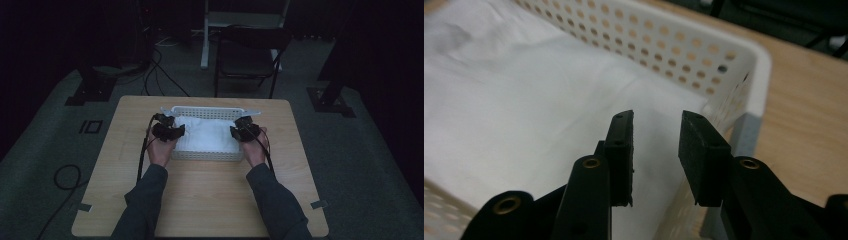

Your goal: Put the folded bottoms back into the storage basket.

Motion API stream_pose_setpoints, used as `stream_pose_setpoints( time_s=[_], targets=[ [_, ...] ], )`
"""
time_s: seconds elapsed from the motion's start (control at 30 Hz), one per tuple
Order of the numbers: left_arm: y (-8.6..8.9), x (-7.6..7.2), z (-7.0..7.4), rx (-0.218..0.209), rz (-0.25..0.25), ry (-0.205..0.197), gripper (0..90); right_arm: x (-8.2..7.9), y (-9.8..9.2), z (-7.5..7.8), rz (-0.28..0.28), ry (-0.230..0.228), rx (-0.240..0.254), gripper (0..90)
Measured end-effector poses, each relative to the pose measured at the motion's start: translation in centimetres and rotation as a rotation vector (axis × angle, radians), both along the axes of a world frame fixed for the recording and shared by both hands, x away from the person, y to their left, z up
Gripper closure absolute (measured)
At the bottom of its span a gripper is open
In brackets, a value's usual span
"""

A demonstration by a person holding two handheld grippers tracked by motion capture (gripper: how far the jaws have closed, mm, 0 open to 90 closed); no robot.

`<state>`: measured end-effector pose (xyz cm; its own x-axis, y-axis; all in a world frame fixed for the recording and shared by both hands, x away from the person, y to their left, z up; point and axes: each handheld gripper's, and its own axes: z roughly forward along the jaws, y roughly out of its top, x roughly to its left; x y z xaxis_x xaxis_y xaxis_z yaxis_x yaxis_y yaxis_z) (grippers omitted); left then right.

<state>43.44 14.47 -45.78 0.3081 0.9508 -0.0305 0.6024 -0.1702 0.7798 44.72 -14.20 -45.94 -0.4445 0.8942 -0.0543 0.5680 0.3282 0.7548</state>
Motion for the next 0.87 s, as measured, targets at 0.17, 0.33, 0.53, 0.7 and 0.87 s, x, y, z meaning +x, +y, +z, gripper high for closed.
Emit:
stream_pose_setpoints(
  time_s=[0.17, 0.33, 0.53, 0.7, 0.87],
  targets=[
    [1.3, -1.4, 0.6, -0.052, -0.001, -0.029, 44.7, -1.5, -1.1, 1.6, 0.012, -0.07, 0.026, 65.0],
    [3.6, -3.3, 0.3, -0.073, 0.024, -0.062, 44.2, -2.5, -3.0, 1.5, -0.012, -0.093, 0.061, 64.4],
    [5.9, -5.0, -1.0, -0.065, 0.071, -0.074, 44.2, -3.1, -5.7, 0.2, -0.057, -0.094, 0.076, 64.0],
    [7.0, -6.1, -3.0, -0.038, 0.103, -0.062, 44.0, -2.9, -7.9, -1.6, -0.104, -0.068, 0.084, 63.7],
    [7.9, -6.5, -5.2, 0.007, 0.14, -0.036, 43.3, -2.4, -9.0, -3.3, -0.131, -0.043, 0.071, 63.3]
  ],
)
